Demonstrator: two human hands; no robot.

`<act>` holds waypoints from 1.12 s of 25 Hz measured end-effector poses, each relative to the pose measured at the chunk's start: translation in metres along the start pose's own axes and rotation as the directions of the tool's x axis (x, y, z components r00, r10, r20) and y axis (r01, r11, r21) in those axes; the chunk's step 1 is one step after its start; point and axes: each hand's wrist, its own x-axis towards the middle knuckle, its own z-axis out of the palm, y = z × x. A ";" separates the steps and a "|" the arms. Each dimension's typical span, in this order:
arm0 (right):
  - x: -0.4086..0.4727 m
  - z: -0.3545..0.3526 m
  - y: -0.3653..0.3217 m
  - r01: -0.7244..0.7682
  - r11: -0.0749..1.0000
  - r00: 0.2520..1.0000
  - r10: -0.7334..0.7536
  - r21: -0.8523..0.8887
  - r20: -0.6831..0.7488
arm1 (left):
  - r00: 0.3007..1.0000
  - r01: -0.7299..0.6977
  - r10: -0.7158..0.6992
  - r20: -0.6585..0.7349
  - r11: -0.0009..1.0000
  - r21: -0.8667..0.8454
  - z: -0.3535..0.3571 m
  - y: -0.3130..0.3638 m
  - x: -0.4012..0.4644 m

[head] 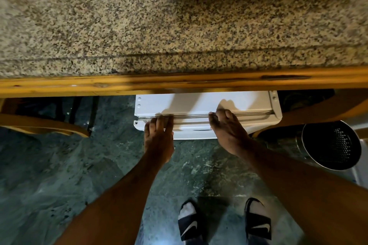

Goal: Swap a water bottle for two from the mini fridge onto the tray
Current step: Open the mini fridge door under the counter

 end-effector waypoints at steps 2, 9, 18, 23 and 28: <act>0.000 0.000 0.001 0.013 1.000 1.000 -0.013 -0.010 -0.017 | 1.000 0.000 0.000 -0.005 1.000 -0.001 0.000 0.000 0.000; -0.004 0.011 0.006 0.075 0.996 0.993 -0.079 -0.052 -0.083 | 0.996 0.065 -0.064 0.066 0.998 -0.017 0.000 0.006 -0.012; -0.024 0.019 0.005 0.118 0.993 0.984 -0.118 -0.013 -0.133 | 0.994 0.103 -0.102 0.028 0.993 -0.057 0.001 0.020 -0.051; -0.035 0.036 0.006 0.127 0.992 0.980 -0.123 0.019 -0.154 | 0.982 0.165 -0.162 0.097 0.986 -0.025 -0.001 0.031 -0.076; -0.057 0.051 0.009 0.154 0.984 0.978 -0.138 0.092 -0.157 | 0.970 0.154 -0.145 0.195 0.987 -0.033 -0.005 0.042 -0.109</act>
